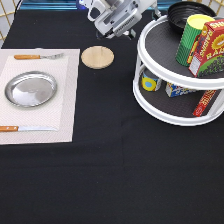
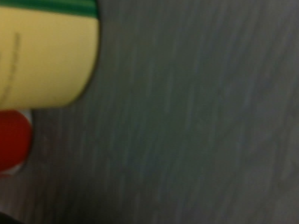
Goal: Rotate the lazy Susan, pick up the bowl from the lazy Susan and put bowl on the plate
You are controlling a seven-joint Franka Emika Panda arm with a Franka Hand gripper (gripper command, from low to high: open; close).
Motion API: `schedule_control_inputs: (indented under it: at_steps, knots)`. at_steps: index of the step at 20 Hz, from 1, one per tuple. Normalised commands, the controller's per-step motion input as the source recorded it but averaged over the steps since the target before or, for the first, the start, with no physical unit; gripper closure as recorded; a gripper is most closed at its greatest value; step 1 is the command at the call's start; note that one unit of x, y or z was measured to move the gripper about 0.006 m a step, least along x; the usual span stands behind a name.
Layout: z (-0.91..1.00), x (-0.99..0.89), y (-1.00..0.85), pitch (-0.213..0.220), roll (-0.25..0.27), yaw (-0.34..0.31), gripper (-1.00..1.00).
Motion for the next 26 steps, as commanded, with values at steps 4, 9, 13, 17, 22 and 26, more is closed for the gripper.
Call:
schedule_control_inputs:
  at_steps: [4, 9, 13, 17, 22, 26]
  knots:
    - [-0.31, -0.12, 0.14, 0.0, 0.0, 0.064, -1.0]
    - [-0.15, 0.03, 0.03, 0.0, 0.0, 0.03, -1.0]
    - [0.0, 0.26, -0.17, -0.013, 0.0, 0.0, -1.0]
    - [0.0, 0.48, -0.14, -0.061, -0.021, 0.005, -1.0]
    - [0.0, 0.64, -0.05, -0.041, -0.013, 0.037, -1.0]
    - [0.0, 0.7, 0.0, -0.051, -0.029, 0.038, -1.0]
